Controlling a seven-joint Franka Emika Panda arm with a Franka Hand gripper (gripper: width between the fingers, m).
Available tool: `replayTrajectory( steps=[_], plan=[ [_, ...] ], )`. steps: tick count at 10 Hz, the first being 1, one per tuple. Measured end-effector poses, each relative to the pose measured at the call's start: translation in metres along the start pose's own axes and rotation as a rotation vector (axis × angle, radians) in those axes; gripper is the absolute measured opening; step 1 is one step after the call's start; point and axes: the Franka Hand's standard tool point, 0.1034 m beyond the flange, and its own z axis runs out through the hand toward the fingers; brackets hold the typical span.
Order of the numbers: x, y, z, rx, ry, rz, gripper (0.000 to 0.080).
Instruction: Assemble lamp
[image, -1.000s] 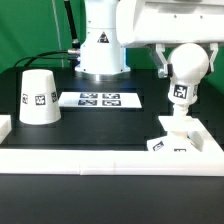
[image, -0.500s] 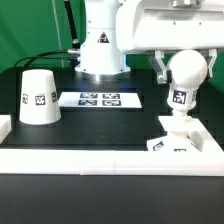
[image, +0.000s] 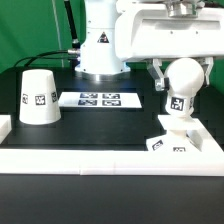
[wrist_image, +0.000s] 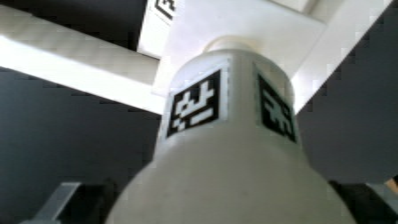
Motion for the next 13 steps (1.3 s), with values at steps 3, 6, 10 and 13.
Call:
replayTrajectory(
  steps=[3,6,10,13],
  plan=[
    [-0.006,-0.002,-0.001,-0.018,0.057,-0.003,0.0576],
    [-0.006,-0.004,-0.002,-0.019,0.065,-0.005,0.0576],
    [-0.006,-0.003,-0.003,-0.019,0.064,-0.004,0.0698],
    [0.001,-0.003,-0.013,-0.021,0.071,-0.008,0.0699]
  ],
)
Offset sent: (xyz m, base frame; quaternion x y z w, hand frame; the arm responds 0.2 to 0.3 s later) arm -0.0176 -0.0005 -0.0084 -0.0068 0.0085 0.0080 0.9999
